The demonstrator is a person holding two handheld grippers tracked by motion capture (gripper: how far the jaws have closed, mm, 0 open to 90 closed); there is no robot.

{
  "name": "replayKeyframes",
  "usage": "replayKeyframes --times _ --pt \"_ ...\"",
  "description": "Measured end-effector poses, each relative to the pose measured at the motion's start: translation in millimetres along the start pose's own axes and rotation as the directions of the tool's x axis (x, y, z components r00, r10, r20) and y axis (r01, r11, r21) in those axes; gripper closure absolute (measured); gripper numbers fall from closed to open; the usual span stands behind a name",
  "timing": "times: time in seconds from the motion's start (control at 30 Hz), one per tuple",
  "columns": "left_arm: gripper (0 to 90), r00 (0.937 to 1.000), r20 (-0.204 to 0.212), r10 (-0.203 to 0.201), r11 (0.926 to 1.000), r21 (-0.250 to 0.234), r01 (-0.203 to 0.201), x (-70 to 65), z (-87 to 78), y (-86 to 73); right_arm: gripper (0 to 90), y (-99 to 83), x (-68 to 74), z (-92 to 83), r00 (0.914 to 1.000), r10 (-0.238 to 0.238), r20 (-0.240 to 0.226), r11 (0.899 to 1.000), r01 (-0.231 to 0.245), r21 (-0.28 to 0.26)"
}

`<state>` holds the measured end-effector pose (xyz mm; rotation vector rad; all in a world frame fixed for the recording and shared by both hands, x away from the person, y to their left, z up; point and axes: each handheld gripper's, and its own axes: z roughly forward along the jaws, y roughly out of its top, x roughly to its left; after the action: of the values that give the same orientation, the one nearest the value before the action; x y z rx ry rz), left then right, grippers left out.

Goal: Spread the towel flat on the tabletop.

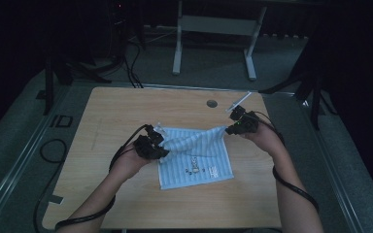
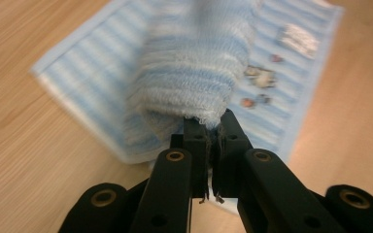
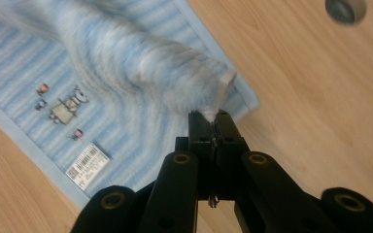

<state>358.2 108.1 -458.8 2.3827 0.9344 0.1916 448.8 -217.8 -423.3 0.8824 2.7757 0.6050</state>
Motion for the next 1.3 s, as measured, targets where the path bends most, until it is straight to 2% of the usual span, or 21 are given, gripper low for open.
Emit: replayKeyframes --times 0.1,0.17,0.2,0.23,0.3,0.37,0.43,0.53,0.6,0.7,0.8,0.9,1.0,1.07,1.1,1.13,1.2,1.27,1.3 --pt "84.5 0.9983 0.018 -0.055 0.9985 0.003 0.055 14.0 9.8 -3.7 88.9 -5.1 -4.3 9.3 0.9994 0.014 -0.033 1.0 -0.013 0.006" --pt "83.4 0.9966 -0.032 -0.076 0.9971 0.003 0.076 19.7 17.8 -3.4 88.9 -4.8 -3.2 17.9 0.9995 0.016 -0.028 1.0 -0.015 0.026" --pt "80.4 0.9959 -0.048 -0.077 0.9967 0.021 0.078 22.0 22.1 -2.4 88.8 -4.2 -2.6 22.9 0.9995 0.016 -0.026 0.999 -0.015 0.038" --pt "78.2 0.9958 -0.045 -0.079 0.996 0.038 0.081 24.1 25.7 -1.5 87.7 -3.5 -2.5 28.0 0.9996 0.024 -0.015 0.998 -0.023 0.05" --pt "64.2 0.9945 -0.073 -0.075 0.9944 0.069 0.08 26.2 31.0 -0.1 74.2 -2.8 -5.1 37.5 0.998 0.063 0.0 0.996 -0.062 0.059" --pt "57.1 0.9944 -0.075 -0.074 0.9951 0.06 0.079 26.4 30.0 -1.9 71.0 -4.7 -7.3 42.8 0.9956 0.093 0.006 0.994 -0.093 0.064" --pt "48.5 0.9938 -0.078 -0.079 0.9956 0.044 0.082 24.8 25.1 -5.7 67.6 -9.2 -5.0 44.4 0.9963 0.085 -0.012 0.995 -0.084 0.059" --pt "45.0 0.9951 -0.076 -0.064 0.9975 0.026 0.066 21.0 14.2 -13.1 64.1 -19.4 4.5 46.4 0.9973 0.066 -0.033 0.996 -0.064 0.057" --pt "45.0 0.9958 -0.074 -0.055 0.9985 0.003 0.055 15.9 5.4 -17.9 62.7 -27.3 14.0 48.9 0.9984 0.041 -0.04 0.997 -0.038 0.069" --pt "46.9 0.9985 -0.053 -0.018 0.9998 -0.009 0.017 2.5 -1.6 -23.9 62.6 -38.4 27.5 53.1 0.9985 0.01 -0.054 0.997 -0.005 0.08" --pt "49.8 0.9998 -0.007 0.02 0.9998 -0.001 -0.02 -12.7 3.4 -28.3 62.6 -45.8 38.5 57.2 0.9978 -0.013 -0.065 0.997 0.018 0.078" --pt "50.9 0.999 0.019 0.041 0.9987 0.03 -0.042 -20.9 19.0 -29.9 63.3 -48.5 44.7 63.6 0.9966 -0.027 -0.077 0.997 0.033 0.071" --pt "50.8 0.999 0.037 0.024 0.9977 0.063 -0.027 -18.6 38.9 -29.6 63.4 -48.4 45.7 72.8 0.9968 -0.019 -0.078 0.997 0.025 0.079" --pt "50.8 0.9992 0.032 0.026 0.9964 0.08 -0.028 -16.1 45.0 -29.1 63.3 -48.4 45.0 76.0 0.9967 -0.015 -0.08 0.996 0.021 0.083" --pt "50.8 0.9992 0.034 0.022 0.9941 0.105 -0.025 -10.8 56.7 -27.2 63.3 -48.4 43.8 79.2 0.9968 -0.01 -0.079 0.996 0.017 0.09" --pt "50.8 0.9994 0.021 0.028 0.9933 0.111 -0.03 -8.7 61.0 -26.0 63.3 -48.6 41.0 84.4 0.9976 -0.003 -0.069 0.995 0.011 0.104" --pt "50.8 0.9995 0.012 0.03 0.9914 0.127 -0.031 -3.5 69.1 -22.6 63.8 -48.3 35.9 85.1 0.9972 0.01 -0.074 0.996 -0.003 0.089" --pt "50.8 0.9993 0.016 0.034 0.993 0.113 -0.035 0.9 74.1 -19.1 64.0 -47.3 31.4 86.0 0.9987 0.015 -0.049 0.996 -0.011 0.089" --pt "50.8 0.9993 0.015 0.034 0.9931 0.112 -0.035 3.4 75.4 -16.9 64.0 -46.9 28.6 86.4 0.9984 0.017 -0.053 0.996 -0.013 0.085"
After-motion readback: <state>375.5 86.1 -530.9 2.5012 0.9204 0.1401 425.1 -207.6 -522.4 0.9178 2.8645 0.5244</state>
